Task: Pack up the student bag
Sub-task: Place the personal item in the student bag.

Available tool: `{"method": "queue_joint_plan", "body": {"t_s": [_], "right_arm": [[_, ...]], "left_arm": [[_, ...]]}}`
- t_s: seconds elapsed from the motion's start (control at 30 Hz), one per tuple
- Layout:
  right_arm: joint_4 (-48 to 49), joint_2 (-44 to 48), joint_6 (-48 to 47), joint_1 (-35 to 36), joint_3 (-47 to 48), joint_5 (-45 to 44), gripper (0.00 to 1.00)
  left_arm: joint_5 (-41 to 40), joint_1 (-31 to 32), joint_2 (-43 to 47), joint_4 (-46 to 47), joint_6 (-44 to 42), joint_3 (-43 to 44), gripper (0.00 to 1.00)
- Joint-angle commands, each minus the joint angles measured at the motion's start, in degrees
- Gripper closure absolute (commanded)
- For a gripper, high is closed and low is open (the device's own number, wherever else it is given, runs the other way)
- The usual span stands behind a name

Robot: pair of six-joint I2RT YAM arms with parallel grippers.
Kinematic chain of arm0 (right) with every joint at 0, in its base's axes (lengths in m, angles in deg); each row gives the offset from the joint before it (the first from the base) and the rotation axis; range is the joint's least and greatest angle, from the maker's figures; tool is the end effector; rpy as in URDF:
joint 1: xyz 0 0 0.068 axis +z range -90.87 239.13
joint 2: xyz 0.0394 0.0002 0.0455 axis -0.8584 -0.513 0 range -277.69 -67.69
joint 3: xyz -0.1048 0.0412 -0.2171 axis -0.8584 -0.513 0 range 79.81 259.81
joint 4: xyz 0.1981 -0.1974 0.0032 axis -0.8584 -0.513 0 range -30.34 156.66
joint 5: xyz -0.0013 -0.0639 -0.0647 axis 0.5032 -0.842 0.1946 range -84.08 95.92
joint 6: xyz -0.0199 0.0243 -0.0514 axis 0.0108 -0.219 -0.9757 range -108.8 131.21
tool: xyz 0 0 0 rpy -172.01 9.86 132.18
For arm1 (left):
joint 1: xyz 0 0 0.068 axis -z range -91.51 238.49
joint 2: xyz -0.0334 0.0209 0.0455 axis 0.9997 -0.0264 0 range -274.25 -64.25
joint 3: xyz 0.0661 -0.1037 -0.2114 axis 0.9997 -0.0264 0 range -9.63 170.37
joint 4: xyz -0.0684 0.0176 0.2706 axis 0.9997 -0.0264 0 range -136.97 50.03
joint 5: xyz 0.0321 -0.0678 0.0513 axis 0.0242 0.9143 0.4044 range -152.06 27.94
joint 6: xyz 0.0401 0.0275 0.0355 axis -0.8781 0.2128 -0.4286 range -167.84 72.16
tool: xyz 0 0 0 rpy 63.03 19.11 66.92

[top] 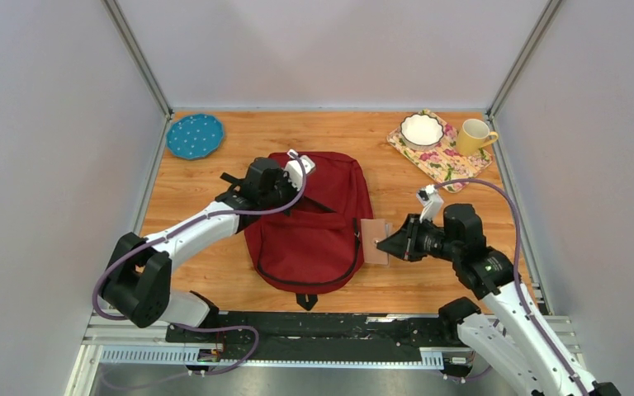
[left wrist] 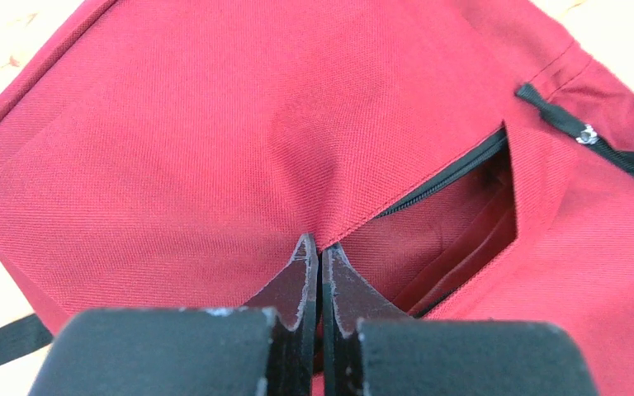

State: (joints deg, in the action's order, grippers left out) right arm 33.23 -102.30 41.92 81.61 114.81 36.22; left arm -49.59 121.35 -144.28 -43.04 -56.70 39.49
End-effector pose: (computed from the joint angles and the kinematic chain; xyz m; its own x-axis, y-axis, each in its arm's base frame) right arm 0.1626 0.0916 0.2474 -0.8013 0.1457 -0.5802 -0.3625 0.6533 0.6647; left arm 0.2757 -0.1894 0.1946 -0.3590 0.4111 -0.8379 0.7444 0.6676 0.0086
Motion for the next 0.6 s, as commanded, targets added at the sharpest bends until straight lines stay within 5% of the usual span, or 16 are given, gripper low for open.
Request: {"method": "queue_joint_plan", "body": {"t_s": [0.0,0.37,0.57], "right_arm": [[3.3,-4.0,-2.3,6.7,5.2,-11.9,1.00],[15.3,-8.2,-10.2,22.4,7.7,-34.2,1.00],[24.7,-9.9,-21.5,29.3,7.4,-41.4,1.00]], "left_arm": [[6.5,0.4,2.6,-2.2,8.5,4.7,1.00],[5.8,4.0,6.9,-2.5,32.7,4.9,1.00],[5.6,4.3,8.8,-4.7,33.2,5.5,1.00]]}}
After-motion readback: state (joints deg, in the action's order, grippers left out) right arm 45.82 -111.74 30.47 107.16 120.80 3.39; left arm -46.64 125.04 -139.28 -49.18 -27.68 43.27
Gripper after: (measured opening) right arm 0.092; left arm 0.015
